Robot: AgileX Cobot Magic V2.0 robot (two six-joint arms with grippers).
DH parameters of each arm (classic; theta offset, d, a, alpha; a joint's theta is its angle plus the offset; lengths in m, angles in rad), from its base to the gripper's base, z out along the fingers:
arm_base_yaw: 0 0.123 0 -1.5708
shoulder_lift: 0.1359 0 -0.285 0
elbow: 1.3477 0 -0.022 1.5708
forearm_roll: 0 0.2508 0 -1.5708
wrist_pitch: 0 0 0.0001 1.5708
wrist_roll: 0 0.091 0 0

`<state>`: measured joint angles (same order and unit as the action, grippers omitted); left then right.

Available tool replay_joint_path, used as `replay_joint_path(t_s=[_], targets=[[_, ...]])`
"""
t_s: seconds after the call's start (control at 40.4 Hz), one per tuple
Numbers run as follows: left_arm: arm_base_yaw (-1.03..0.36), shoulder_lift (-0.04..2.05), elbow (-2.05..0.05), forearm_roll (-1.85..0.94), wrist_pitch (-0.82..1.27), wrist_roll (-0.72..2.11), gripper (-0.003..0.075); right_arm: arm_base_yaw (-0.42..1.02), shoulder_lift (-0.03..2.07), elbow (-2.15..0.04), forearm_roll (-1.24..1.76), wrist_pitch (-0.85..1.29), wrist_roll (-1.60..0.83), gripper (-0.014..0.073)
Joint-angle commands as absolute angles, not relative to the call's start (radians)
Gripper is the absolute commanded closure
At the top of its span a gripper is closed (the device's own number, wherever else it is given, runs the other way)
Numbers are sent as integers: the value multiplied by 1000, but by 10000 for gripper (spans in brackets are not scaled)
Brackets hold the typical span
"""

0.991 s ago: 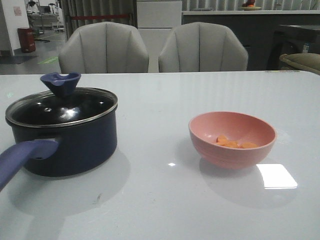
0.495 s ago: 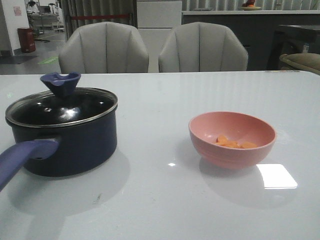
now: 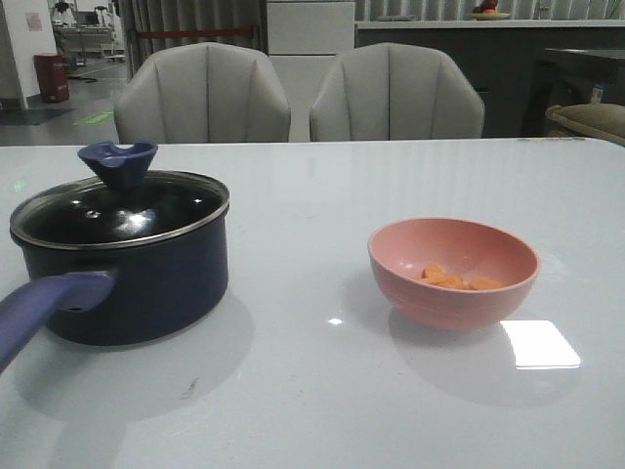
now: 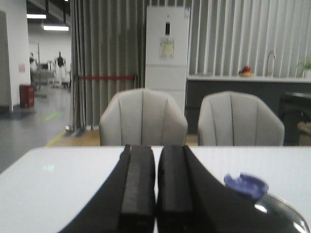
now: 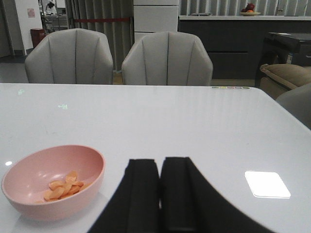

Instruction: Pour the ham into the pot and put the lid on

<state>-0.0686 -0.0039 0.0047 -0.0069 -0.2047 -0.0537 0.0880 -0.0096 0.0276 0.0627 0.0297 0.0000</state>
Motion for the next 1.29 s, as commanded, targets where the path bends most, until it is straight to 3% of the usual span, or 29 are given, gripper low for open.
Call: replay_joint_path(t_s=[0.0, 0.149, 0.52, 1.164, 1.263], targets=[[-68, -23, 18, 0, -441, -58, 607, 84, -30, 22, 51, -59, 0, 447], [-68, -14, -75, 0, -395, -58, 607, 84, -30, 22, 51, -59, 0, 447], [-68, 258, -485, 0, 234, -58, 607, 84, -30, 22, 51, -59, 0, 447], [-68, 438, -492, -8, 215, -58, 604, 84, -30, 22, 51, -59, 0, 447], [-68, 446, -492, -8, 214, -58, 561, 84, -30, 22, 51, -59, 0, 447]])
